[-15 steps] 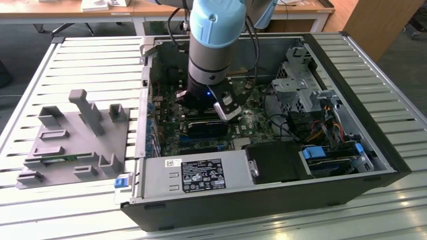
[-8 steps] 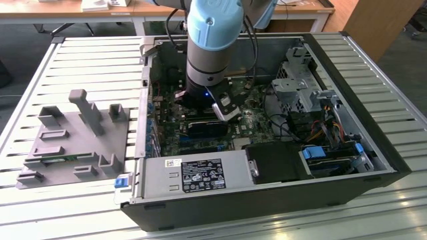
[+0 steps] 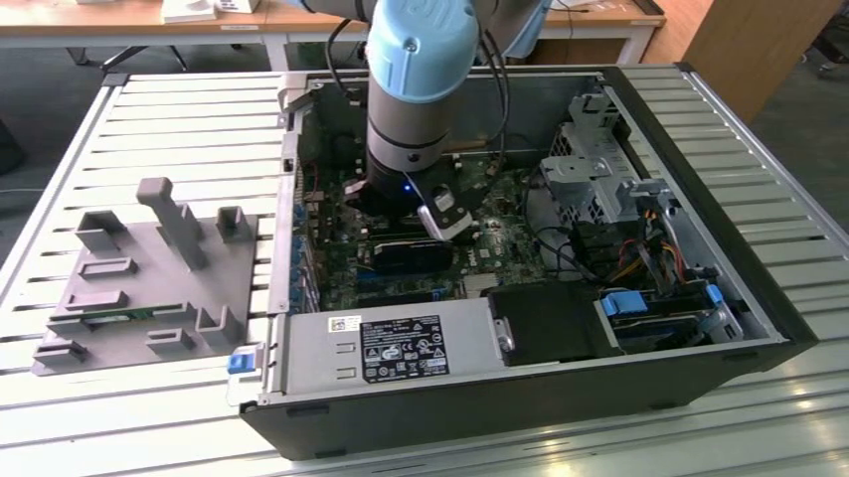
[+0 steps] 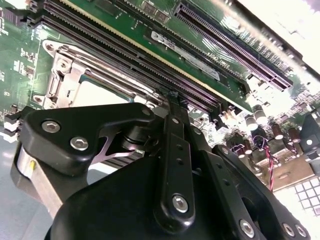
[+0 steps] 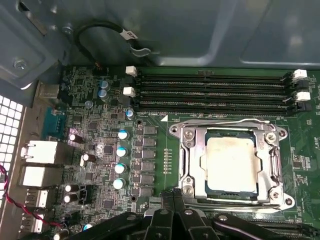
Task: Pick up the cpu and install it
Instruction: 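Install the second cpu locking lever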
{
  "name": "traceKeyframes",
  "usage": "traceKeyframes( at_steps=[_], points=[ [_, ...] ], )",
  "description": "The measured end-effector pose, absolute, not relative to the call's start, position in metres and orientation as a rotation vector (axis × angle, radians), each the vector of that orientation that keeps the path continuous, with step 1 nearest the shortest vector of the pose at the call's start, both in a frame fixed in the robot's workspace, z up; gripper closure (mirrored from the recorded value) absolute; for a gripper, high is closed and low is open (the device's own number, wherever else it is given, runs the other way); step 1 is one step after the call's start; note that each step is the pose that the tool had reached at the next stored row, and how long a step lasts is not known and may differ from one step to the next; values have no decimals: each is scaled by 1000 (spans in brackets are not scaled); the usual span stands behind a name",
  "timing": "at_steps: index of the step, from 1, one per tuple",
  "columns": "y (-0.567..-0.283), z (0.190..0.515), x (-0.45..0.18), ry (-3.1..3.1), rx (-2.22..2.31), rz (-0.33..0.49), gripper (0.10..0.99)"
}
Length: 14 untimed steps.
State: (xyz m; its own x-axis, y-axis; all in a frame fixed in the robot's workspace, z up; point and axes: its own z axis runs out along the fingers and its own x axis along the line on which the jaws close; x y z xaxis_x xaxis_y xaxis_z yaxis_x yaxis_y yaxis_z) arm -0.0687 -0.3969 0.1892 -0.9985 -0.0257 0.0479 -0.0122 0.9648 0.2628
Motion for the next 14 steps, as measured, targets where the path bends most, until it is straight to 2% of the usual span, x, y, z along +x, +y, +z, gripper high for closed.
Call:
traceKeyframes(
  at_steps=[14],
  points=[
    [-397, 197, -70, -3061, 30, -435, 980]
  ],
)
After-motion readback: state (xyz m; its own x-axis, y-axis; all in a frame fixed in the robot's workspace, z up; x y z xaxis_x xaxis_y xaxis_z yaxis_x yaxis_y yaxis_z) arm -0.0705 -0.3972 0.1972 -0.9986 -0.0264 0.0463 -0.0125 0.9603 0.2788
